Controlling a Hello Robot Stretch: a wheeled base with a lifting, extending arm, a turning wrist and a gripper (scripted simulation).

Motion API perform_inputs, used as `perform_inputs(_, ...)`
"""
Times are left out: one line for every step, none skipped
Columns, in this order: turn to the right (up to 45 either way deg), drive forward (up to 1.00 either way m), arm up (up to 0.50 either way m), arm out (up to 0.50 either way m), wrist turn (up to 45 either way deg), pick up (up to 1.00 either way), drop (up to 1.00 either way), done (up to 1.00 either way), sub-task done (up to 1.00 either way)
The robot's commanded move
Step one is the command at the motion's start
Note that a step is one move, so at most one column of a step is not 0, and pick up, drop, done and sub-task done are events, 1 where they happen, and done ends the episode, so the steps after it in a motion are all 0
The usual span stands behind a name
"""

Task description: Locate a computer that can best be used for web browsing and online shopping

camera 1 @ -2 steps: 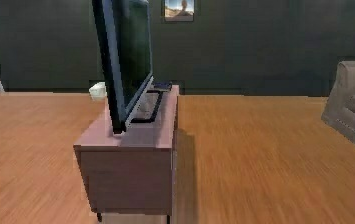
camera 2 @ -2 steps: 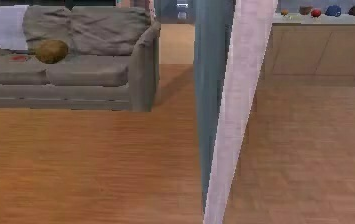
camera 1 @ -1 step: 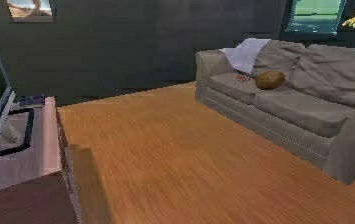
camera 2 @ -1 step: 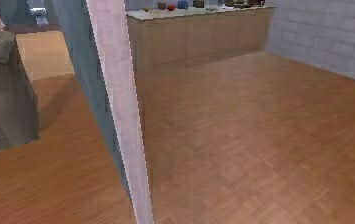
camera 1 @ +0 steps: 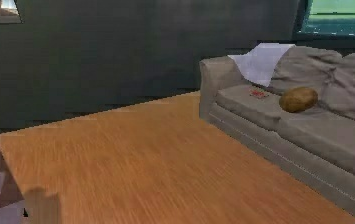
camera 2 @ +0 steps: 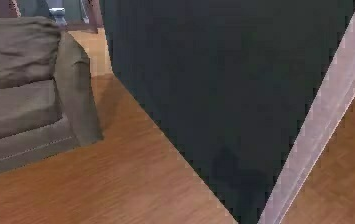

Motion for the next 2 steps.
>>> perform_inputs(-27.0,0.0,0.0,0.0,0.0,0.0,0.0,0.0,0.0)
perform_inputs(0.0,1.0,0.0,0.0,0.0,0.0,0.0,0.0,0.0)
